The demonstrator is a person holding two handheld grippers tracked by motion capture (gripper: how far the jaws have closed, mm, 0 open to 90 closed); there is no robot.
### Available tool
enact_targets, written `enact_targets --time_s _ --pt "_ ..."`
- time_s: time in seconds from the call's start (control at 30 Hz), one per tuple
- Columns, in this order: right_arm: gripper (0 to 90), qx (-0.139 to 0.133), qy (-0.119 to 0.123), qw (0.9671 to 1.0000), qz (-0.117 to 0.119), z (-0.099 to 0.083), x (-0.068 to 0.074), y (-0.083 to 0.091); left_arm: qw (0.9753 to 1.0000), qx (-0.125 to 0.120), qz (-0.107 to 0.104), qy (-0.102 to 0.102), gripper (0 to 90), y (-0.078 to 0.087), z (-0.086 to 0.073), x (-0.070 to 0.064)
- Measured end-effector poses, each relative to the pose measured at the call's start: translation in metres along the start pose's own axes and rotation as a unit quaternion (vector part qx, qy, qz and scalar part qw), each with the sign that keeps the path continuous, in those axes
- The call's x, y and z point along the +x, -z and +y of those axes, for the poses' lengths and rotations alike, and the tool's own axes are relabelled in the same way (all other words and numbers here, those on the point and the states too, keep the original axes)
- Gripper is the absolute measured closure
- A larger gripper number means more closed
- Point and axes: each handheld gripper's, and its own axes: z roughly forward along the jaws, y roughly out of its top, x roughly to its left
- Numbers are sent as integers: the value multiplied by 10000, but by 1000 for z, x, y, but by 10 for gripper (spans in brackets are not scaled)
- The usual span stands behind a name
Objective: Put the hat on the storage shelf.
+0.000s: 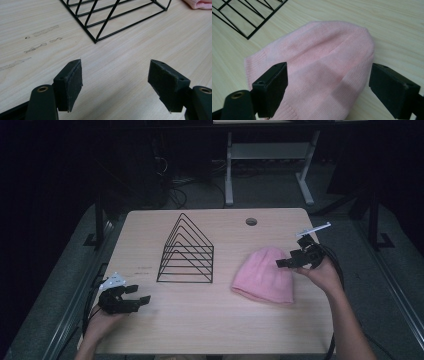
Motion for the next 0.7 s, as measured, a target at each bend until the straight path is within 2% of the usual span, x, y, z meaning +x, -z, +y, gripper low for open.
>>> enact_targets --time_s 0.2,0.3,0.47,0.7 --pt "156 103 90 9999 1 9 -6 -9 10000 -18 10 55 274 1 0 2" --pt "158 168 9 9999 11 13 -11 -17 10000 -18 -22 80 274 -1 0 3" --pt "182 107 -30 9999 32 19 -18 -22 10000 3 -54 81 274 -3 0 2" --pt "228 252 -386 9988 161 22 -33 -40 10000 -23 -19 93 274 -2 1 4"
